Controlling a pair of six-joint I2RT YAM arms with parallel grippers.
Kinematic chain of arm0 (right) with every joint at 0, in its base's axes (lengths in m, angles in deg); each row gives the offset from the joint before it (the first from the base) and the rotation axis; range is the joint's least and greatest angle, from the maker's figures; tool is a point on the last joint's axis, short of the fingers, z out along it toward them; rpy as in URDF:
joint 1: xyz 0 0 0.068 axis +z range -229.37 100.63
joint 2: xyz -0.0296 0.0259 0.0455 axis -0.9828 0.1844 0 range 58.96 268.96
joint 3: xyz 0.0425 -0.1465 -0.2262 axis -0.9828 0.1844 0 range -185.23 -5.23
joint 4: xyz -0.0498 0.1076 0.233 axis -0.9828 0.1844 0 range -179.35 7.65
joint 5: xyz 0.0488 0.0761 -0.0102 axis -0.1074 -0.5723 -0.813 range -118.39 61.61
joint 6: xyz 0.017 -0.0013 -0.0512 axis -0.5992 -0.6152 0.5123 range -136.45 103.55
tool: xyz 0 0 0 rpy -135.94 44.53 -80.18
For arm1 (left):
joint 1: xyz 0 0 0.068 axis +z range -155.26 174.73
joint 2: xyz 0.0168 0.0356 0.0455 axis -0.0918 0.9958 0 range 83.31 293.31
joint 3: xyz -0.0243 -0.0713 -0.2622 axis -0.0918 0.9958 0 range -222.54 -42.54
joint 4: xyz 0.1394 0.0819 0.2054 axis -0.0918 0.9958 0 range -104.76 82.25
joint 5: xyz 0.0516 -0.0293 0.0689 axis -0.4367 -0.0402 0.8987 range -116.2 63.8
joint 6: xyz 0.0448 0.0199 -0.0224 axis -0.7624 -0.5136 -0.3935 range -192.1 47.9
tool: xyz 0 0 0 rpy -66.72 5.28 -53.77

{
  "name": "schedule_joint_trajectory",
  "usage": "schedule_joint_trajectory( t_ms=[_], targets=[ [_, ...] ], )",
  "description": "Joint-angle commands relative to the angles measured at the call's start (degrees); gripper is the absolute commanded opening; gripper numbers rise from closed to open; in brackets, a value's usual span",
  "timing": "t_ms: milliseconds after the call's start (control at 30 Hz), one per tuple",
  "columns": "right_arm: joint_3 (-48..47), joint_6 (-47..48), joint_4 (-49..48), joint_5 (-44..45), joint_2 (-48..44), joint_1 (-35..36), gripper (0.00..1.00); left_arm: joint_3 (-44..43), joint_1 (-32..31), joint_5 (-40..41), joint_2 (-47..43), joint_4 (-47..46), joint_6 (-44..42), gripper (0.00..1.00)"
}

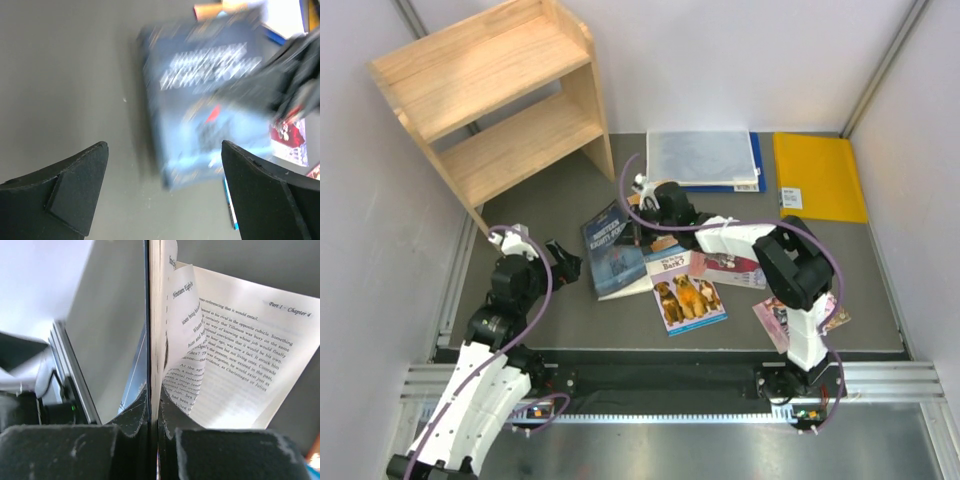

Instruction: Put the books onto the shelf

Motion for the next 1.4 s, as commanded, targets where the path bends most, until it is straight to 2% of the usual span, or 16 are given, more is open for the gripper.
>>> schedule_joint_trajectory(
  t_ms=[0, 233, 467, 667, 767, 933, 1000, 1100, 1133, 1233, 1300, 1367],
  targets=[
    [-3.3, 0.4, -8.4, -2.8, -7.1, -2.6, 0.0, 6.6, -0.2, -4.5, -2.7, -9.3, 4.6, 0.98],
    [-6.5, -2.0, -9.9, -6.3, -7.1, -3.3, 0.0, 14.3, -0.2, -10.5, 0.6, -27.3, 8.7, 0.94],
    [-6.3, -4.6, -13.3, -7.4, -7.1, -3.3, 0.0, 17.2, -0.3, -14.7, 8.1, -38.9, 11.6, 0.9],
    [-6.5, -5.3, -14.0, -7.4, -6.9, -3.3, 0.0, 20.1, -2.9, -13.5, 11.4, -44.2, 14.0, 0.78],
    [-6.8, -6.0, -14.5, -7.4, -6.6, -3.3, 0.0, 21.1, -4.8, -11.7, 12.0, -45.5, 14.5, 0.77],
    [-6.6, -7.6, -16.1, -7.7, -6.3, -3.2, 0.0, 21.6, -7.1, -9.8, 14.7, -49.6, 14.7, 0.68],
    [-6.5, -8.1, -16.6, -7.9, -6.3, -3.0, 0.0, 21.6, -7.9, -9.8, 16.9, -51.3, 15.1, 0.63],
    [-5.9, -8.5, -17.1, -8.0, -6.4, -3.0, 0.0, 21.5, -9.6, -9.4, 20.6, -55.4, 15.7, 0.47],
    [-5.8, -8.5, -17.2, -8.1, -6.5, -2.9, 0.0, 21.3, -10.1, -9.2, 21.4, -56.2, 15.8, 0.37],
    [-5.3, -8.7, -17.3, -8.3, -6.8, -2.9, 0.0, 21.3, -11.2, -7.7, 22.6, -58.1, 15.9, 0.23],
    [-4.7, -8.7, -17.4, -8.4, -6.8, -2.9, 0.0, 20.7, -11.2, -6.6, 21.8, -56.5, 15.2, 0.02],
    [-4.1, -8.6, -17.3, -8.4, -7.1, -2.8, 0.0, 19.2, -11.2, -5.6, 20.8, -54.1, 13.9, 0.0]
  ],
)
